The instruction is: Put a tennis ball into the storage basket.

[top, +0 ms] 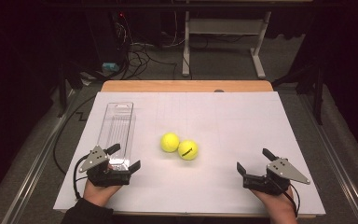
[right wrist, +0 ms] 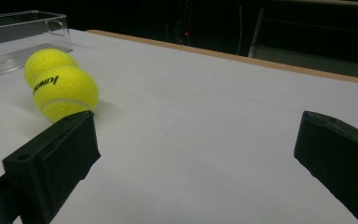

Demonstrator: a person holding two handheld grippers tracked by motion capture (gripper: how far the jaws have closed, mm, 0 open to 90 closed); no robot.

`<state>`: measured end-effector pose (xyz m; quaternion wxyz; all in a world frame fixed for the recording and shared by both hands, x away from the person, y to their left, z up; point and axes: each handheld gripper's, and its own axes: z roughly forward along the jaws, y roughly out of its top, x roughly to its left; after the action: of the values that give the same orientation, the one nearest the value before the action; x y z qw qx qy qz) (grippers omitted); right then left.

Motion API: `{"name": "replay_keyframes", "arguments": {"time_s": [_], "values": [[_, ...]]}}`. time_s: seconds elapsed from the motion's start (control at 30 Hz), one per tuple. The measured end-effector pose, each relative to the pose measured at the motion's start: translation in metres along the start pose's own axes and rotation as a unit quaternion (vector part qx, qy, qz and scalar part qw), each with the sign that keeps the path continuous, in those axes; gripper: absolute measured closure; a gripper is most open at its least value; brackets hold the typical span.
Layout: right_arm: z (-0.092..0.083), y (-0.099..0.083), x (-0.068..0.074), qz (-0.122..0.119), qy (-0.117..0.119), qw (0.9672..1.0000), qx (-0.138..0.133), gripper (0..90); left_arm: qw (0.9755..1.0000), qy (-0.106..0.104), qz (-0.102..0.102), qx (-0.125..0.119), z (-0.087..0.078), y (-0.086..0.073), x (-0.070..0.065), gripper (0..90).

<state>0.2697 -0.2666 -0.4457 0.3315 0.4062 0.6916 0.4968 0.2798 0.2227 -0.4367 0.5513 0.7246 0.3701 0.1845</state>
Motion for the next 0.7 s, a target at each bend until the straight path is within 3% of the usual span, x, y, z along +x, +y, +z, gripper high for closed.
{"name": "replay_keyframes", "arguments": {"time_s": [0.7], "values": [[0.0025, -0.0031, 0.0006, 0.002, 0.001, 1.0000, 0.007, 0.0, 1.0000, -0.004, 0.003, -0.003, 0.0007, 0.0025, -0.0029, 0.8]]}}
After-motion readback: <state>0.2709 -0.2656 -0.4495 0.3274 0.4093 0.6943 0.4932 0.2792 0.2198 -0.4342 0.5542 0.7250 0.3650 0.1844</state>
